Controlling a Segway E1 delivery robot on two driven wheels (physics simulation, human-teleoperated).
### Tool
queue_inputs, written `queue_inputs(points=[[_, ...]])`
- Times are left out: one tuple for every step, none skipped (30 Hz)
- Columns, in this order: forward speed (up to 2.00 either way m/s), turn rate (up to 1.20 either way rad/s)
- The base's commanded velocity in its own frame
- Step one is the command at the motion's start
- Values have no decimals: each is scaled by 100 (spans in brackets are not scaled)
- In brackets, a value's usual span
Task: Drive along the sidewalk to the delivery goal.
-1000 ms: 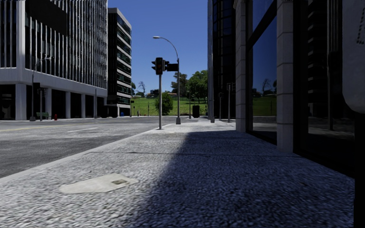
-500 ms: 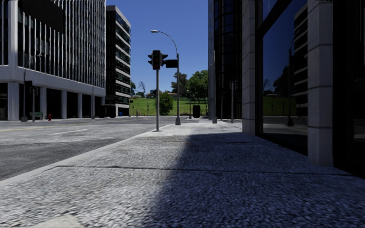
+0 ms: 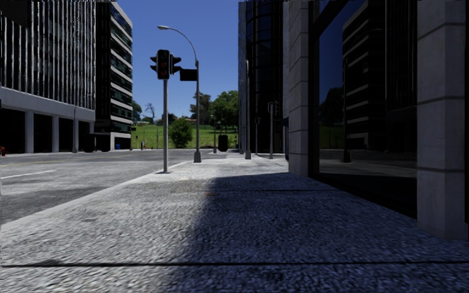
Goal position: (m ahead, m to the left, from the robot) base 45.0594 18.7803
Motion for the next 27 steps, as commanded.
queue_inputs(points=[[200,0],[200,0],[200,0],[200,0],[200,0],[200,0],[200,0],[200,0],[200,0],[200,0],[200,0],[200,0],[200,0],[200,0],[200,0],[200,0],[200,0],[200,0],[200,0],[200,0],[200,0],[200,0],[200,0],[200,0],[200,0],[200,0],[200,0]])
